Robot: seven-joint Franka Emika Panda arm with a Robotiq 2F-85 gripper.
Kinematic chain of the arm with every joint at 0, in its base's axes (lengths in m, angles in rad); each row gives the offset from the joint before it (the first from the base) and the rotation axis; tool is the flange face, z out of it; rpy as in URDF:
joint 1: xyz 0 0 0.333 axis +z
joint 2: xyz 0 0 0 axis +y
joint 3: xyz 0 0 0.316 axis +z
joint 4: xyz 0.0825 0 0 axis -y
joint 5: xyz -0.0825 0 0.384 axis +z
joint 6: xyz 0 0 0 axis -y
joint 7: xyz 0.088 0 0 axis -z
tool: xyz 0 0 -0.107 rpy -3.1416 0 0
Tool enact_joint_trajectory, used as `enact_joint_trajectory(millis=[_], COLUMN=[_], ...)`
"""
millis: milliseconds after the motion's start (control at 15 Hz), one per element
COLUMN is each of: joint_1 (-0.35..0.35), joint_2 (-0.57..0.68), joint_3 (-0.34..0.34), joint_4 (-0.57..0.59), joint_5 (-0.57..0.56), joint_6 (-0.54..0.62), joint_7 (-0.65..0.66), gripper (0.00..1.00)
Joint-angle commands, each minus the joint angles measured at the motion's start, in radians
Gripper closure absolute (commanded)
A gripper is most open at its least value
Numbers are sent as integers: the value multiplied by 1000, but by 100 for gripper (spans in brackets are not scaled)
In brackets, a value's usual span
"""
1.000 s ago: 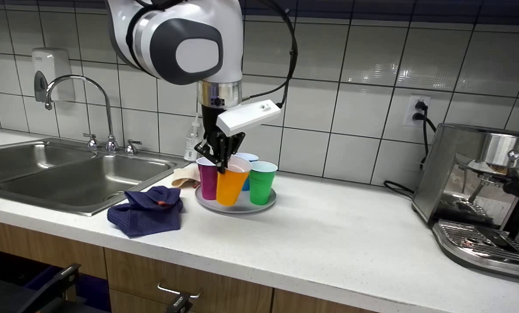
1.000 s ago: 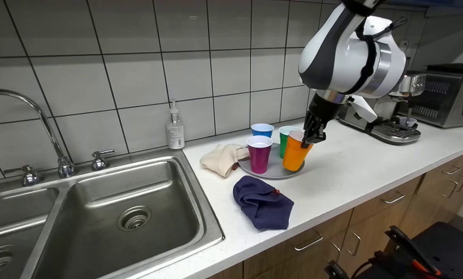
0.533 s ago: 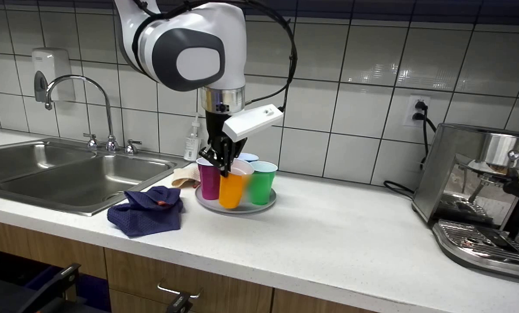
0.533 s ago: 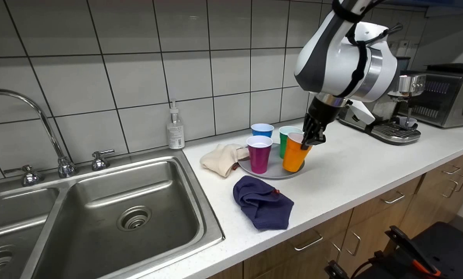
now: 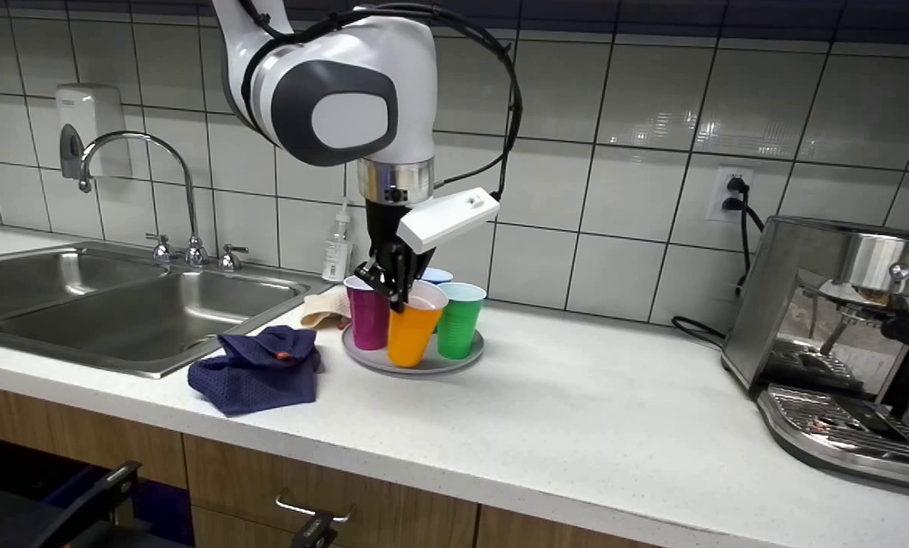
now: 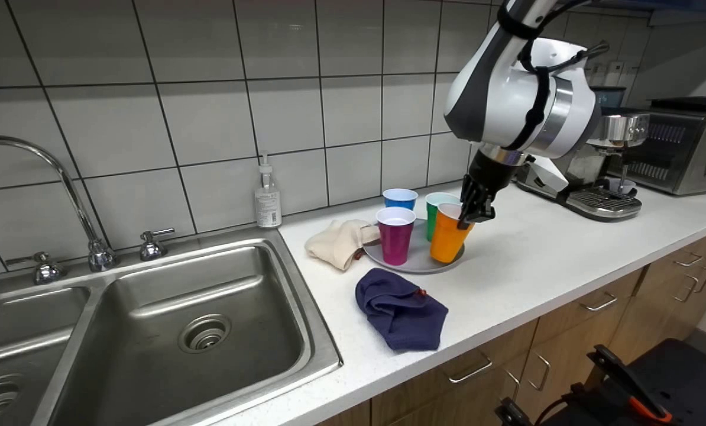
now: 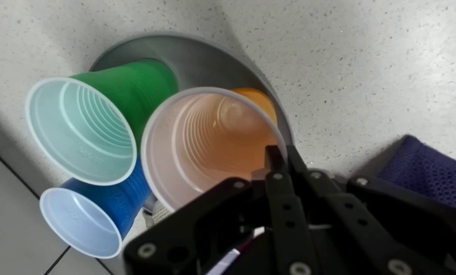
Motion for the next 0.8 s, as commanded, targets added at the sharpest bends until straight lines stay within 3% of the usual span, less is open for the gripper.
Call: enact_joint_trajectory(millis=[0,733], joint_1=[0,9], joint_2=[18,71], joint_3=[18,14], joint_4=[21,29], joint_5=[59,14], joint_6=[30,42], joint_7=[-62,-23], gripper=[99,99])
